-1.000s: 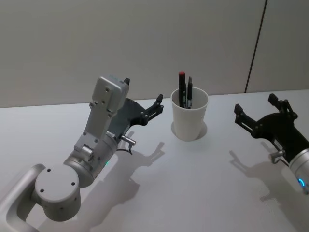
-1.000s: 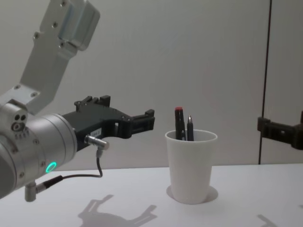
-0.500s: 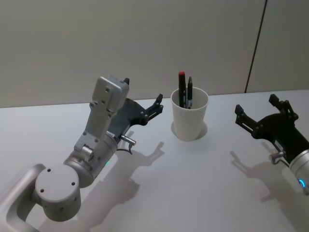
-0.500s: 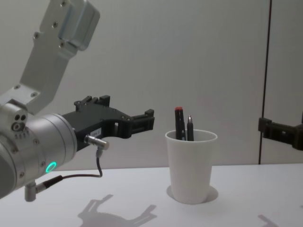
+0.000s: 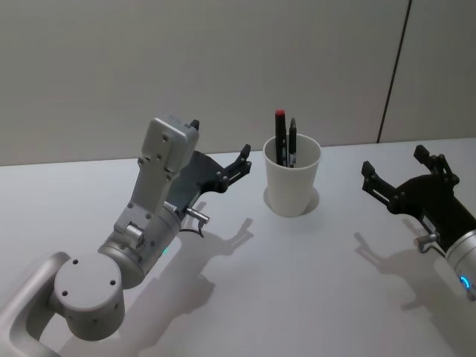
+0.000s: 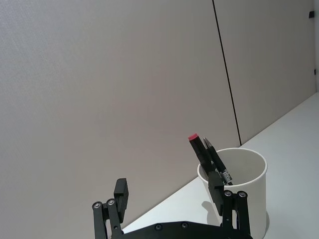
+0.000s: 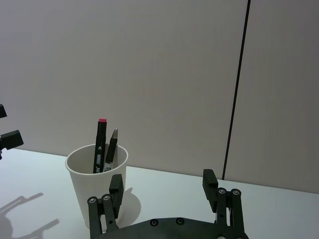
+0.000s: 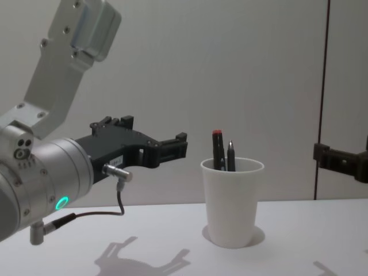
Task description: Place the pen into the pen holder.
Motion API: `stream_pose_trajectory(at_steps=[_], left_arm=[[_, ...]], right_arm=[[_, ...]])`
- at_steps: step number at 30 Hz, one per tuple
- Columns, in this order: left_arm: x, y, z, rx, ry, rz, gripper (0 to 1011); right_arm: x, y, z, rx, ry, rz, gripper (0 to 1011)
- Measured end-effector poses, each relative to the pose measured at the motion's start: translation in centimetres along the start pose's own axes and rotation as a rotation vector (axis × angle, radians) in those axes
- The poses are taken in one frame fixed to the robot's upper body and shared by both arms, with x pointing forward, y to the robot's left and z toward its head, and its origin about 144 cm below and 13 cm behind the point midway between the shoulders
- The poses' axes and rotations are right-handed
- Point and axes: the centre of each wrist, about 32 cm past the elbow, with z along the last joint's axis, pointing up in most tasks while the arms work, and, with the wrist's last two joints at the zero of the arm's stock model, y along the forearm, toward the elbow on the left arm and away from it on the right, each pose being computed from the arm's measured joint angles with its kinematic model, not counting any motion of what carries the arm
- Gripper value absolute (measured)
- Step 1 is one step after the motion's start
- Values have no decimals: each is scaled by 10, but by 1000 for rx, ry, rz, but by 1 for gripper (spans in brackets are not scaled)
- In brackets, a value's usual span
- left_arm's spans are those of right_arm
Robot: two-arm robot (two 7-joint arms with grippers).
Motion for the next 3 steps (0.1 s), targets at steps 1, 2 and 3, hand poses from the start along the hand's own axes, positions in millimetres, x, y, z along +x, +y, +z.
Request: stream_pose_trajectory(at_steps=[1,2,3], left_arm=[[0,0,0,0,0,0,1001],[0,0,0,0,0,0,1001],[0,0,0,0,0,0,1001]], right_arm=[[0,0,0,0,0,0,1001],[0,0,0,0,0,0,1001],[0,0,0,0,0,0,1001]])
